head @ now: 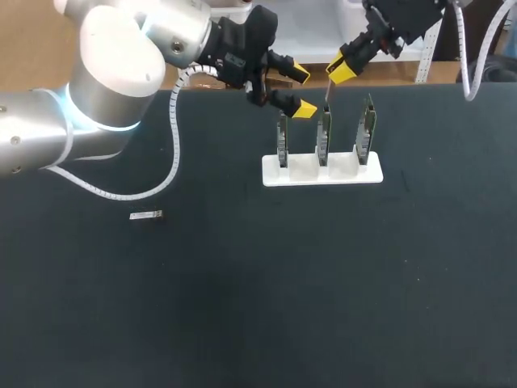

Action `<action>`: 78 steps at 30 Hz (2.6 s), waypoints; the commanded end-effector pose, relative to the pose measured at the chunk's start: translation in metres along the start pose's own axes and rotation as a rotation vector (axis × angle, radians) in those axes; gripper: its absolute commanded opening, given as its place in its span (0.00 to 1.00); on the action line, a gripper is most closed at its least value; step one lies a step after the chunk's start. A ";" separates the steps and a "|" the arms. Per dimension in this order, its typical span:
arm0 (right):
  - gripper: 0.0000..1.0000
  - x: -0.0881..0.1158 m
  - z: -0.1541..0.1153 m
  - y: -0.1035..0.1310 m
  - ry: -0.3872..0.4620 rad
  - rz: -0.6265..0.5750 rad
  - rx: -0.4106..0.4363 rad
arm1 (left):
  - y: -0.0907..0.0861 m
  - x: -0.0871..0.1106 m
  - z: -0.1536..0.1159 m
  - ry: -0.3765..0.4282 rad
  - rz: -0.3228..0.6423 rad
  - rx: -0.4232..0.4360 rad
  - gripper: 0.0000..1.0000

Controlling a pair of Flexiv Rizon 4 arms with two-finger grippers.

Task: Pick up the optical module with the left hand, and insert it into the network port with the right hand.

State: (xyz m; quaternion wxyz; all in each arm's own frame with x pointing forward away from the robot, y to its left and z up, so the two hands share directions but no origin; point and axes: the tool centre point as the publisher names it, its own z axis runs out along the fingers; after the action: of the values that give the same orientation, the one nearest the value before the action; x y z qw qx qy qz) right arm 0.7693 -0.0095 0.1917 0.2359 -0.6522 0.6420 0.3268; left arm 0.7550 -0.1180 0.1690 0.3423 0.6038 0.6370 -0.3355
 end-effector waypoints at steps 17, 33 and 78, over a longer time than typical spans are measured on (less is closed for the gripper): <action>0.00 -0.001 0.001 0.007 0.071 0.031 0.015 | 0.002 -0.001 0.000 0.006 -0.002 0.004 1.00; 0.00 0.003 0.006 0.000 0.096 0.034 0.030 | 0.002 -0.001 0.000 0.006 -0.002 0.004 1.00; 0.00 0.007 0.016 -0.003 0.098 0.032 0.000 | 0.002 -0.001 0.000 0.006 -0.002 0.004 1.00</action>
State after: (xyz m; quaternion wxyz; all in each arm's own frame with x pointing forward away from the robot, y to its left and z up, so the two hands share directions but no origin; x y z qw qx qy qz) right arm 0.7714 -0.0027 0.1740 0.1986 -0.6574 0.6622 0.3000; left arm 0.7550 -0.1180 0.1689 0.3422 0.6038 0.6369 -0.3355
